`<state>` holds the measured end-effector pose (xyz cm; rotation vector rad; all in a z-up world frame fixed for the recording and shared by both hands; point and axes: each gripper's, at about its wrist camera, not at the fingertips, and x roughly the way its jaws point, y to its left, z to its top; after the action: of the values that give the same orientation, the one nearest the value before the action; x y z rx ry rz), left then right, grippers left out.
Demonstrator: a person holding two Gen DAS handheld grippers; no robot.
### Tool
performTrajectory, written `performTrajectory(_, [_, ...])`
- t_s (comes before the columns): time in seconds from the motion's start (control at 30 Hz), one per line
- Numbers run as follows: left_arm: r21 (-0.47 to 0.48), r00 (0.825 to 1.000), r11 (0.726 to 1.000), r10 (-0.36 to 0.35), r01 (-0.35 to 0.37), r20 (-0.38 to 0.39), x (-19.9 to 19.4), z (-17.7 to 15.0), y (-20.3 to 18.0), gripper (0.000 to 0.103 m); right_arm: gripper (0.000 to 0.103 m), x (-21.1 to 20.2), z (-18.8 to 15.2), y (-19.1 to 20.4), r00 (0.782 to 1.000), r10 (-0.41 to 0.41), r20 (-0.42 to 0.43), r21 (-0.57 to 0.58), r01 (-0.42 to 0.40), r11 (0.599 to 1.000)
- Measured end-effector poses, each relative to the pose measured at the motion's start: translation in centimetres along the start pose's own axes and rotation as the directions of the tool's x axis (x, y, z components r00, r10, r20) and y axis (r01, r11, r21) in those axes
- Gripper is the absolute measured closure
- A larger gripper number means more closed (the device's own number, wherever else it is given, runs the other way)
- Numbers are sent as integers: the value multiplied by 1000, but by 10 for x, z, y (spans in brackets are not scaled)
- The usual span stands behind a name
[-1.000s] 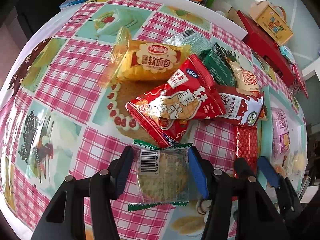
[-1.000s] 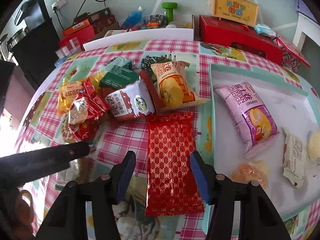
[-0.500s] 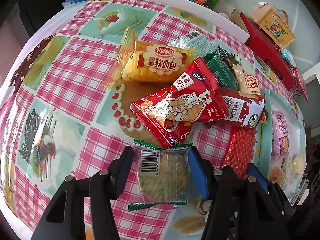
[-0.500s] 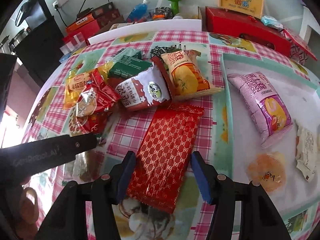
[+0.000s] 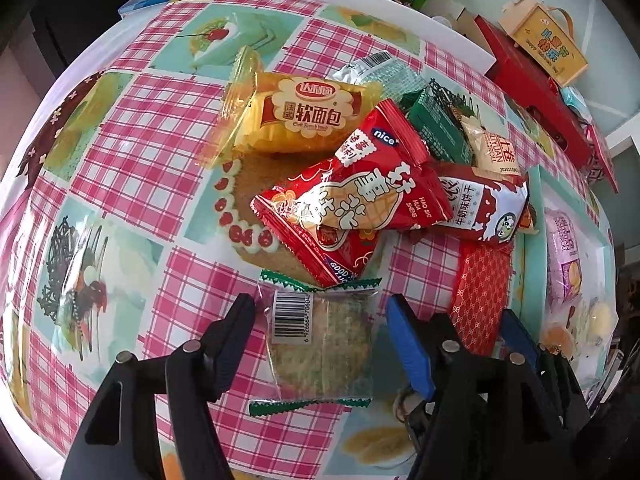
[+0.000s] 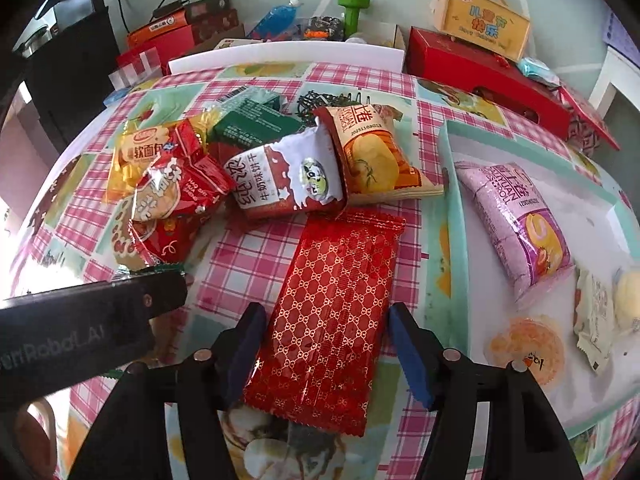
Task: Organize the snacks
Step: 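Close the left gripper on the cracker pack while the right closes on the red pack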
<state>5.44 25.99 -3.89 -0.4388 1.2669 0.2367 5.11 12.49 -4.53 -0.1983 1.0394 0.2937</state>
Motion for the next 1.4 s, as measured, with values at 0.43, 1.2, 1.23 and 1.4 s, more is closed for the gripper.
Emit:
performTrajectory(0.43, [29,999,999,38,-38,21,2,-22,-3,34,51,-13,-18,-6,1000,-8,-4,16,8,1000])
performTrajectory(1.2, [80,998,996,23,-27,51,-13,-46,-17,51,54,-20,-23,-11,999,0,-35,43,2,999])
performTrajectory(1.23, [83,998,996,23,-27,56,-14,-46,-18,51,54,-20,-23,-11,999,-2,-37,42,4,999])
performTrajectory(1.4, [81,996,997,7,-14,85,-27,-46,-16,51,55,-23,-21,-14,1000,1,-29,48,0,999])
